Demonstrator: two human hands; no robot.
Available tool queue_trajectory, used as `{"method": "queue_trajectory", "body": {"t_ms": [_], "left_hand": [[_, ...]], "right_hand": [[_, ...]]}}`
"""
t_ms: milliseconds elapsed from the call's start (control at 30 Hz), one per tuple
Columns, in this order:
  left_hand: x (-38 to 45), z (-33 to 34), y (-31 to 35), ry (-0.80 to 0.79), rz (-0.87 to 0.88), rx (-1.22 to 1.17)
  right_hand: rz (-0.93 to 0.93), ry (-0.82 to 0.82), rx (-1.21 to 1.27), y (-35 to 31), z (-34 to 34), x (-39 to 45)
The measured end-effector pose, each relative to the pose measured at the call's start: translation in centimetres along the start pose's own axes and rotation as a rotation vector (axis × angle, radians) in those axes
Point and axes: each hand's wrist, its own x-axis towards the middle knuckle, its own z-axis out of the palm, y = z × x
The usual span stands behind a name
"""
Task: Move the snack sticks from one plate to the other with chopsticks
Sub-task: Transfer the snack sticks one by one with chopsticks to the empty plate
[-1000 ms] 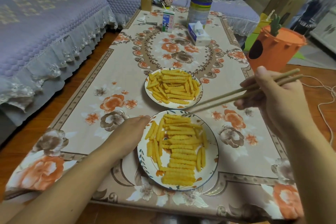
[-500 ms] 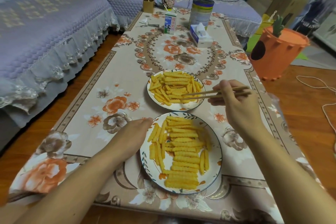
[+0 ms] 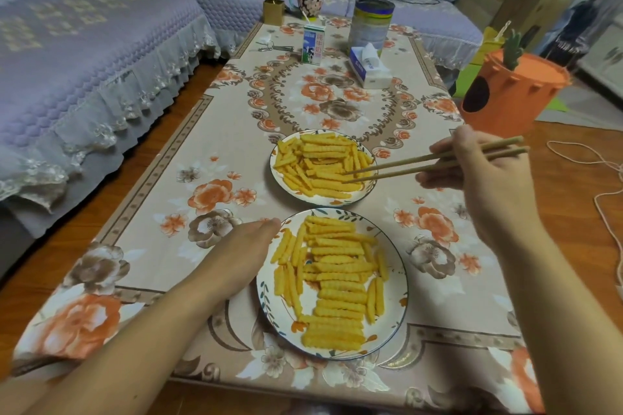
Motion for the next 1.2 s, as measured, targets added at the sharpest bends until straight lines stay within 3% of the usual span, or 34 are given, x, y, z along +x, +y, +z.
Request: {"method": "queue_trajectory", "body": {"t_ms": [367,667,900,1200], "left_hand": [[-0.1,-0.1,-0.1,-0.016,0.004,-0.012],[-0.1,-0.2,-0.2,-0.030,-0.021,-0.057],[-0.4,0.0,0.5,0.013,0.013,-0.029],[-0.6,-0.1,0.5,-0.016,0.008,-0.058]], "right_hand": [[-0.022,-0.034,-0.173,3.9,3.4,0.4],[-0.042,-0.006,-0.023,-0.5,1.5,-0.3],[0.130,-0.260,-0.106,-5.6,-0.6,-1.7],[0.098,-0.437,-0.284,-4.9,1.1,-2.3]]}}
